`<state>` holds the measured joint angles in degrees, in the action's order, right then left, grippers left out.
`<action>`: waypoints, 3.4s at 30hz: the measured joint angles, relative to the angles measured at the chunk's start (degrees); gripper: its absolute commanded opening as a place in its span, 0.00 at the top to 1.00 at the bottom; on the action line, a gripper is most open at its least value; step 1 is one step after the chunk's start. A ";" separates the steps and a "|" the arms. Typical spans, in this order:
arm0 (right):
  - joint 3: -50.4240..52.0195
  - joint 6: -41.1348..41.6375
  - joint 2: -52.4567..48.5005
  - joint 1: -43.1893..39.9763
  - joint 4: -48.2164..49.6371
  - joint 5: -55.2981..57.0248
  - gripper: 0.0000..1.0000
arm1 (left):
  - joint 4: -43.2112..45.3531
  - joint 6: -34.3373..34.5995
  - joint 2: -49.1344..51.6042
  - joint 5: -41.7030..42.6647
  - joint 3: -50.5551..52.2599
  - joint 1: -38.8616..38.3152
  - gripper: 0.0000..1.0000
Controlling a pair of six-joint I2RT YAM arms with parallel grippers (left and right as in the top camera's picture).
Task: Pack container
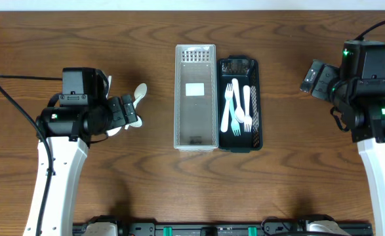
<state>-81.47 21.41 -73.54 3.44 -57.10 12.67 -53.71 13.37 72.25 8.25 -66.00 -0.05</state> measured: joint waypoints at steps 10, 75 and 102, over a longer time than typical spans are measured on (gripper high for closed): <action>0.00 -0.02 -1.09 0.00 -0.57 -0.04 0.01 | -10.03 3.58 13.60 -4.83 -13.79 2.16 0.02; 0.00 -0.02 -1.09 0.00 -0.55 -0.04 0.01 | 2.86 34.58 49.33 -7.17 -19.98 4.13 0.36; 0.00 0.00 -1.09 0.00 -0.57 -0.04 0.01 | 0.46 27.76 47.58 0.33 -20.33 4.22 0.94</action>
<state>-81.47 21.41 -74.63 3.44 -57.67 12.62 -53.25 41.12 119.83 8.58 -86.32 4.16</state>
